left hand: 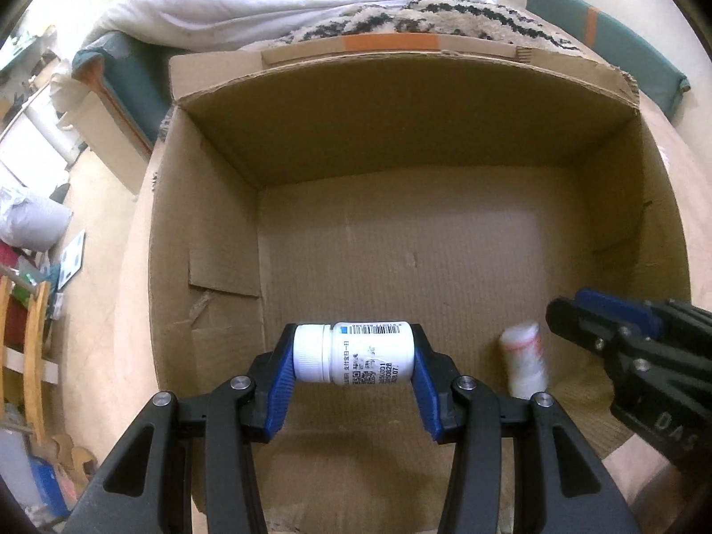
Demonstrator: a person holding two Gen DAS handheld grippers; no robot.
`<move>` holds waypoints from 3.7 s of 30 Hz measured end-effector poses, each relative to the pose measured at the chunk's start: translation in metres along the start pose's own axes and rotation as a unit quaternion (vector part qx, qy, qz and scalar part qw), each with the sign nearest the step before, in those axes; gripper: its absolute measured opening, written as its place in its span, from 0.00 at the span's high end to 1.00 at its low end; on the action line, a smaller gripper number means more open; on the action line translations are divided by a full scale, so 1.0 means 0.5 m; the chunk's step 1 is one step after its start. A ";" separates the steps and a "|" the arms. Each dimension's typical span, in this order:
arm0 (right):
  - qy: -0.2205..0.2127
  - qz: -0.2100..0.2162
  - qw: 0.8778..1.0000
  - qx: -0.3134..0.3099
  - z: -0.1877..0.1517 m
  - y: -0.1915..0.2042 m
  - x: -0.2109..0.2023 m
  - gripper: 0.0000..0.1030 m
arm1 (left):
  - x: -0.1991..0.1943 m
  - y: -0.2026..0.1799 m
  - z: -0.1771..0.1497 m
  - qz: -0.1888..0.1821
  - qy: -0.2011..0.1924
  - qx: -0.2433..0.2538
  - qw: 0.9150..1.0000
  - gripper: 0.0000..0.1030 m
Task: Organize rigid objects
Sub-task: 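Carry both bottles into the box and open both grippers to release them, then lower the right gripper to the white remote control and grasp it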
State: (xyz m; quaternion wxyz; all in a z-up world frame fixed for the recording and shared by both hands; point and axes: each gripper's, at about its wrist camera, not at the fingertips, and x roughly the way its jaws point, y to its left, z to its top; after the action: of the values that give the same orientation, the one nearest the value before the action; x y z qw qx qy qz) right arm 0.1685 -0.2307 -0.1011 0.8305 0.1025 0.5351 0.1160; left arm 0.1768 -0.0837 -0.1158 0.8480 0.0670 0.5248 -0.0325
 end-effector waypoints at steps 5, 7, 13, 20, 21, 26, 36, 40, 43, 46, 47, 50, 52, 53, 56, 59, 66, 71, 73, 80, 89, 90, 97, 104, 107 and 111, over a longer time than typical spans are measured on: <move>-0.027 0.025 0.999 0.012 0.004 -0.001 -0.023 0.32 | -0.014 0.001 0.003 0.000 -0.009 -0.006 1.000 0.58; -0.030 0.031 0.999 0.014 0.005 0.000 -0.028 0.26 | -0.020 0.002 0.003 0.000 -0.011 -0.008 1.000 0.58; -0.055 0.038 0.998 0.007 0.006 0.016 -0.049 0.04 | -0.043 0.003 0.001 -0.027 -0.018 -0.014 0.999 0.35; -0.070 0.040 0.997 0.013 0.007 0.016 -0.071 0.03 | -0.081 -0.002 0.003 -0.016 -0.037 -0.006 0.999 0.34; -0.071 0.042 0.996 0.016 0.007 0.014 -0.073 0.03 | -0.084 -0.001 0.003 -0.014 -0.038 -0.007 0.999 0.34; -0.079 0.044 0.996 0.024 0.003 0.009 -0.087 0.03 | -0.100 0.009 -0.002 -0.011 -0.038 -0.014 0.999 0.34; -0.089 0.039 0.995 0.025 -0.026 0.010 -0.122 0.03 | -0.152 0.046 -0.030 0.001 -0.046 -0.027 0.999 0.34; -0.094 0.035 0.995 0.021 -0.042 0.013 -0.140 0.03 | -0.171 0.072 -0.052 0.006 -0.046 -0.041 0.998 0.34; -0.092 0.033 0.995 0.025 -0.060 0.012 -0.148 0.03 | -0.182 0.092 -0.073 0.009 -0.045 -0.052 0.998 0.34; -0.084 0.041 0.995 0.042 -0.084 0.005 -0.151 0.03 | -0.186 0.115 -0.097 0.010 -0.040 -0.069 0.997 0.34; -0.082 0.042 0.995 0.047 -0.092 0.003 -0.152 0.03 | -0.187 0.122 -0.105 0.010 -0.038 -0.074 0.996 0.34; -0.073 0.042 0.995 0.057 -0.120 0.000 -0.155 0.03 | -0.185 0.145 -0.129 0.013 -0.032 -0.092 0.995 0.34; -0.065 0.044 0.995 0.065 -0.140 -0.002 -0.154 0.03 | -0.181 0.162 -0.142 0.016 -0.030 -0.105 0.994 0.34; -0.060 0.045 0.995 0.072 -0.150 -0.004 -0.153 0.03 | -0.178 0.171 -0.148 0.018 -0.026 -0.113 0.993 0.34; -0.043 0.060 0.991 0.111 -0.185 -0.022 -0.148 0.03 | -0.158 0.209 -0.163 0.017 -0.006 -0.155 0.988 0.34; -0.025 0.078 0.981 0.176 -0.223 -0.052 -0.133 0.03 | -0.134 0.249 -0.179 0.015 0.020 -0.206 0.978 0.34; 0.028 0.133 0.931 0.339 -0.294 -0.140 -0.067 0.03 | -0.074 0.261 -0.202 -0.010 0.084 -0.239 0.967 0.34; 0.030 0.141 0.923 0.357 -0.302 -0.148 -0.053 0.03 | -0.045 0.222 -0.193 -0.028 0.105 -0.224 0.968 0.34; 0.031 0.148 0.920 0.362 -0.303 -0.151 -0.046 0.09 | -0.041 0.211 -0.190 -0.026 0.104 -0.220 0.970 0.34; 0.026 0.190 0.886 0.421 -0.317 -0.157 0.002 0.25 | -0.036 0.212 -0.188 -0.026 0.104 -0.222 0.969 0.34; -0.005 0.197 0.870 0.451 -0.314 -0.150 0.046 0.51 | -0.025 0.227 -0.190 -0.037 0.111 -0.233 0.966 0.34; -0.008 0.191 0.872 0.451 -0.313 -0.153 0.042 0.59 | -0.024 0.227 -0.189 -0.037 0.110 -0.232 0.966 0.34; -0.013 0.160 0.896 0.415 -0.314 -0.134 -0.016 0.76 | -0.024 0.218 -0.190 -0.040 0.111 -0.227 0.967 0.34; 0.013 0.085 0.954 0.287 -0.267 -0.064 -0.083 0.77 | -0.039 0.202 -0.196 -0.040 0.110 -0.211 0.970 0.34; 0.042 0.053 0.980 0.189 -0.233 -0.021 -0.095 0.77 | -0.039 0.191 -0.202 -0.041 0.118 -0.194 0.973 0.34; 0.060 0.026 0.994 0.086 -0.210 0.020 -0.096 0.78 | -0.040 0.181 -0.207 -0.039 0.122 -0.176 0.976 0.34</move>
State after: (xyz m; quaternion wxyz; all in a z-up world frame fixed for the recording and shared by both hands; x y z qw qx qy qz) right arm 0.0529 -0.2308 -0.0993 0.7815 0.1806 0.5892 0.0969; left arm 0.0875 0.0206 -0.1363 0.7739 -0.1004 0.6243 0.0357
